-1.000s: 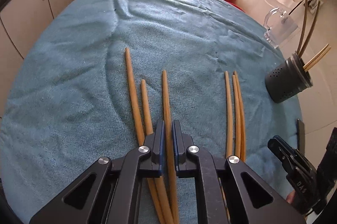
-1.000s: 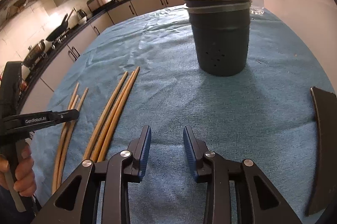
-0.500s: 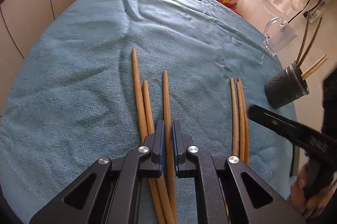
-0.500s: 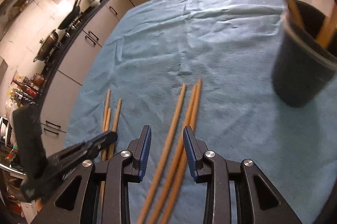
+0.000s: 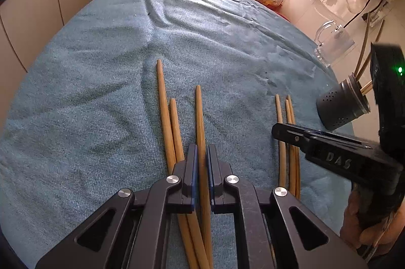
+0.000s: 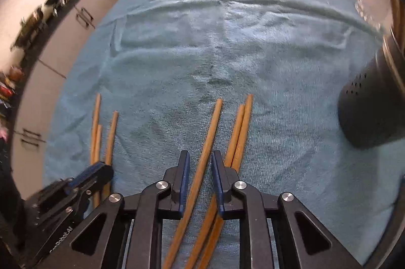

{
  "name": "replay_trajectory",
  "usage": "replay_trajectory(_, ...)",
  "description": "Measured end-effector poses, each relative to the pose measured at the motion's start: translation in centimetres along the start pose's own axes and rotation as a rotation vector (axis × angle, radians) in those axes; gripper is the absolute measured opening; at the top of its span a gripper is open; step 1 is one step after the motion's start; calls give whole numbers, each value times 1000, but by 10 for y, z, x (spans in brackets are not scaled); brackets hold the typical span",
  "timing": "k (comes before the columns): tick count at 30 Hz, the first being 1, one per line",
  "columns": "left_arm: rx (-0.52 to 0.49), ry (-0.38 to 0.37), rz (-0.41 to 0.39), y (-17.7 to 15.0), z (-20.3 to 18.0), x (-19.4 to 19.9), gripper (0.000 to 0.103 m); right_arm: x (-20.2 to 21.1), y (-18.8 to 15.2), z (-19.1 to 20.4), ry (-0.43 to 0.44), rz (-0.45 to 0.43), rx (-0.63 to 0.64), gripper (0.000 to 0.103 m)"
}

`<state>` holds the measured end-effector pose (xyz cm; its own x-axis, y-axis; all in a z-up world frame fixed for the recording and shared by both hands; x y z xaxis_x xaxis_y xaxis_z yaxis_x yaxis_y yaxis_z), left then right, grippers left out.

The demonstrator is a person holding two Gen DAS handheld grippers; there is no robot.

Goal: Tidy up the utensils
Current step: 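Close the left tool on a chopstick while the right tool grasps another, then lift the left tool's chopstick upright toward the holder while the right tool carries its own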

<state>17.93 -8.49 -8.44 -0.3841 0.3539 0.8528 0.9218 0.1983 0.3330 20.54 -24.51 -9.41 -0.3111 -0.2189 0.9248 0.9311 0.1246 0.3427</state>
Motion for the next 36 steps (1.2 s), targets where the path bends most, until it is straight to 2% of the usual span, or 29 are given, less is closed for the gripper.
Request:
replay_trajectory(2, -9, 14, -1, 1, -4, -1, 7, -1, 3, 4, -44, 12, 41, 10)
replay_trajectory(3, -6, 13, -2, 2, -4, -1, 7, -2, 3, 3, -49, 14, 49, 10)
replay_trajectory(7, 1, 3, -11, 3, -3, 2, 7, 5, -3, -5, 25, -26, 5, 7)
replay_trajectory(9, 10, -11, -25, 5, -3, 9, 7, 18, -9, -8, 91, -90, -29, 7)
replay_trajectory(14, 5, -59, -103, 5, -15, 43, 6, 67, -24, -11, 147, -246, -40, 7)
replay_trajectory(21, -19, -95, -216, -5, -29, 92, 6, 137, -50, 1, 86, -497, 17, 7)
replay_trajectory(26, -37, -106, -271, -10, -35, 120, 7, 168, -73, 10, 53, -618, 42, 7)
replay_trajectory(29, -45, -110, -286, -14, -38, 130, 6, 179, -84, 14, 37, -656, 50, 7)
replay_trajectory(36, -63, -116, -305, -22, -45, 144, 6, 189, -96, 10, 36, -682, 44, 7)
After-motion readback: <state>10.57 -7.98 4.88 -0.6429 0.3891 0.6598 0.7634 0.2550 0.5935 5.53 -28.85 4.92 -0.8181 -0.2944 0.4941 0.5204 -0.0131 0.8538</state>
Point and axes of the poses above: each gripper's, at about its wrist camera, not at the fingertips, and x roughly against the way its jaws point, z to its left, y to its top, the point moved 2 cm from there along -x, roughly the way its jaws point, and after that the axes turned 13 degrees about x, right-handed, at the moved point
